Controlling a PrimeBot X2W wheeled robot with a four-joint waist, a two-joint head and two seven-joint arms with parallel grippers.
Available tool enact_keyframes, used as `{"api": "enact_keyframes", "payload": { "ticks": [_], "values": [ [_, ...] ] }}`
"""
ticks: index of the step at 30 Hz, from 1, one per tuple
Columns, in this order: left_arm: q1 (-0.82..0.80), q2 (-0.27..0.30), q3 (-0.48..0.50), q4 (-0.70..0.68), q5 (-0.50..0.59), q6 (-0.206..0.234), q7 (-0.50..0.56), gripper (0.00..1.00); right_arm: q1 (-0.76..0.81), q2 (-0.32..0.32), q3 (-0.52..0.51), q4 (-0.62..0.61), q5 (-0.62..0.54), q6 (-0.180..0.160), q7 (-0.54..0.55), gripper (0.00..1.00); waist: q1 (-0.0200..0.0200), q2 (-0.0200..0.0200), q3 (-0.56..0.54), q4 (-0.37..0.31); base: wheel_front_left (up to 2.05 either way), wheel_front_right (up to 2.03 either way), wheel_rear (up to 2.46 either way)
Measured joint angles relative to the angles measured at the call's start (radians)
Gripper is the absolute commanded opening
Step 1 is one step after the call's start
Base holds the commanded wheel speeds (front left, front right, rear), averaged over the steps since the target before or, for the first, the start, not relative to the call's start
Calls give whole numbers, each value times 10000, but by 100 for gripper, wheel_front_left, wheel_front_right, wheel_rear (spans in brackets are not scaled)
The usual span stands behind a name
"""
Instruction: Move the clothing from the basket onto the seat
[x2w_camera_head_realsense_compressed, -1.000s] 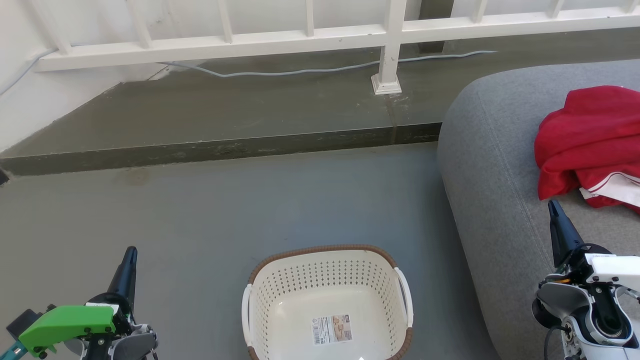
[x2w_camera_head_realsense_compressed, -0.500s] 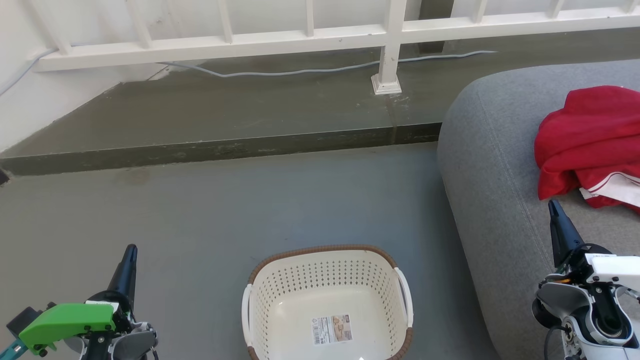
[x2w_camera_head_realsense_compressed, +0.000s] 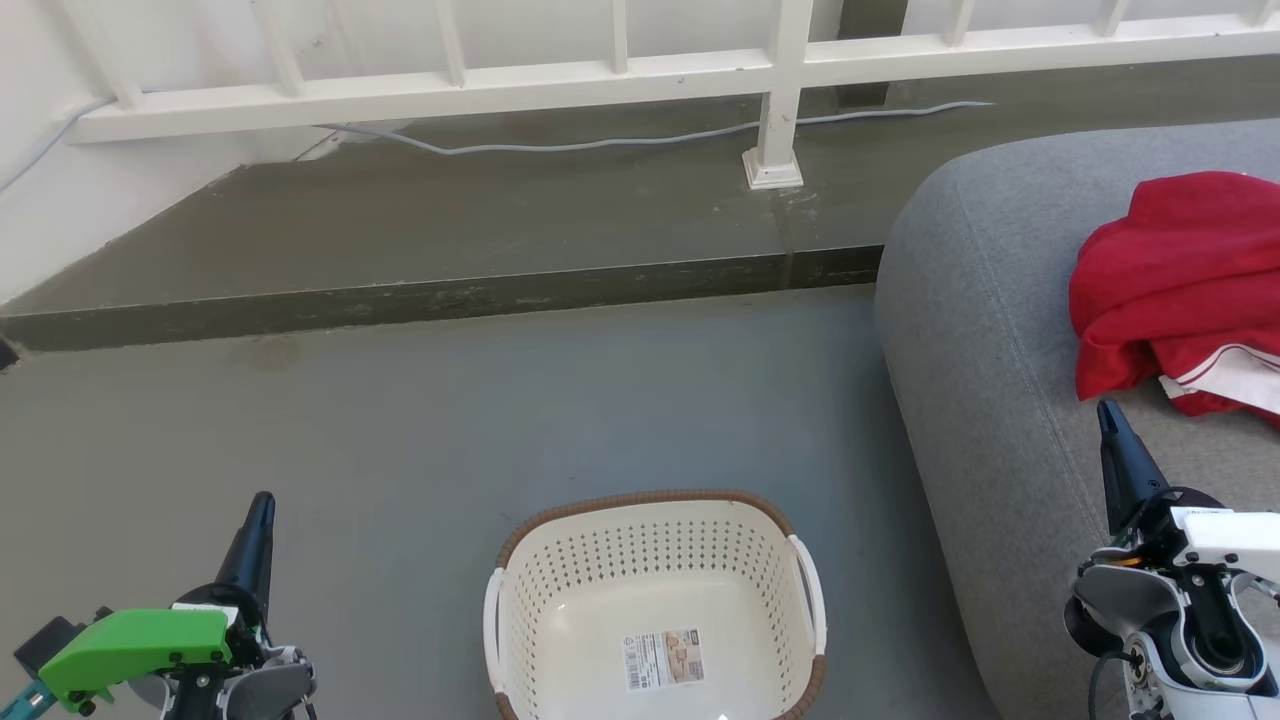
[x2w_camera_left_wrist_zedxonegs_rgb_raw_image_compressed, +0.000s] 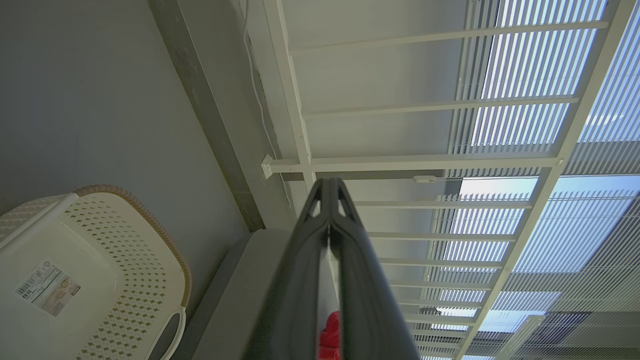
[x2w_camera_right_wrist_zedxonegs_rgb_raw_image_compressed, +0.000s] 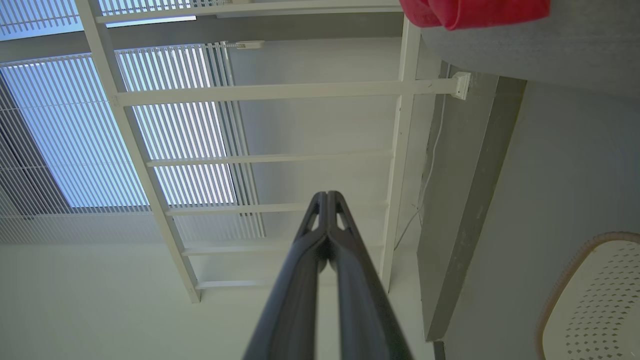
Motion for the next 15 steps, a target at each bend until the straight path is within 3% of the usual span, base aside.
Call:
{"api": "enact_keyframes", "payload": {
  "ticks": [15],
  "values": [
    [-15,-4,12,63,2,-58,4,0,0,2,-8,0,0,0,0,0,0,0,-1,1,0,0,0]
  ]
}}
